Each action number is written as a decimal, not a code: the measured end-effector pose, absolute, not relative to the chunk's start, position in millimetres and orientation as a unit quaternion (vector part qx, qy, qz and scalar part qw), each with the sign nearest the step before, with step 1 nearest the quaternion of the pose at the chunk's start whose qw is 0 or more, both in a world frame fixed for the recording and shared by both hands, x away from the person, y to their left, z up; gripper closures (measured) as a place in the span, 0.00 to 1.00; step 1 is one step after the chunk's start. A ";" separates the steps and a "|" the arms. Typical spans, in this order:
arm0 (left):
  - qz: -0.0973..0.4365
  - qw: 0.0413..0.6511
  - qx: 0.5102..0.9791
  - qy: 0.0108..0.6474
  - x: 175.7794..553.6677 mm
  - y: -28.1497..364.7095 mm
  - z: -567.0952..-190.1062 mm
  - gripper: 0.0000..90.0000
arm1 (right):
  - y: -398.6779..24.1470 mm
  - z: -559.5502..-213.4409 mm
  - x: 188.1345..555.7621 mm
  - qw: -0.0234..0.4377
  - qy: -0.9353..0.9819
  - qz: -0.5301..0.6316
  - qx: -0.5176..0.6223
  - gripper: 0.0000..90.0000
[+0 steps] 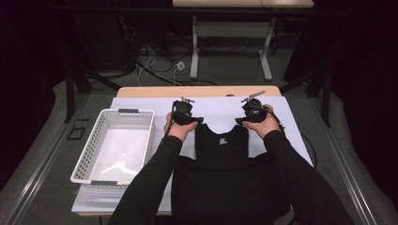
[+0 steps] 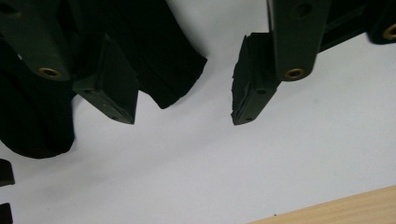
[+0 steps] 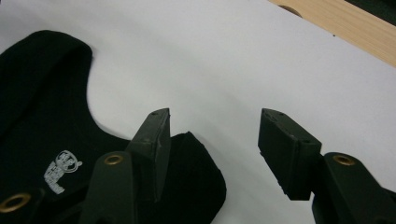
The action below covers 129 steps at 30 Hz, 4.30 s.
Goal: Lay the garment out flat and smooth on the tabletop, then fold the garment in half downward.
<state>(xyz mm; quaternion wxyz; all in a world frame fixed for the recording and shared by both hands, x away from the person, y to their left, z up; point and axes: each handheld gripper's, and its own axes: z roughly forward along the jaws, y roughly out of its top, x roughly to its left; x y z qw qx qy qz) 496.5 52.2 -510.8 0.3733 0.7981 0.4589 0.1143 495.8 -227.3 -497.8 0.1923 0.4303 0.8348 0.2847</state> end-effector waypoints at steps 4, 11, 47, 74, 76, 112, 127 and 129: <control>0.118 0.362 0.804 0.458 498.6 50.9 -516.1 0.52 | -227.1 -503.8 498.9 0.177 0.833 0.281 0.443 0.54; 0.123 0.348 0.811 0.454 502.7 50.3 -523.7 0.53 | -231.3 -512.8 499.9 0.162 0.823 0.292 0.459 0.59; 0.098 0.327 0.825 0.451 505.6 47.3 -550.7 0.81 | -245.6 -541.9 500.8 0.144 0.822 0.272 0.479 0.69; 0.117 0.375 0.804 0.447 505.7 60.2 -507.9 0.98 | -259.8 -505.2 495.5 0.173 0.774 0.350 0.499 0.97; 0.123 0.380 0.803 0.442 506.4 59.7 -500.1 0.98 | -258.6 -499.7 496.2 0.177 0.776 0.350 0.493 0.97; 0.133 0.428 0.784 0.429 495.7 59.5 -443.9 0.98 | -253.4 -439.5 488.9 0.192 0.776 0.384 0.461 0.97; 0.114 0.447 0.786 0.412 450.7 59.4 -429.0 0.98 | -254.3 -421.3 446.9 0.146 0.782 0.408 0.448 0.97; 0.110 0.453 0.783 0.412 446.2 62.4 -428.8 0.98 | -255.2 -419.8 440.5 0.141 0.780 0.413 0.448 0.97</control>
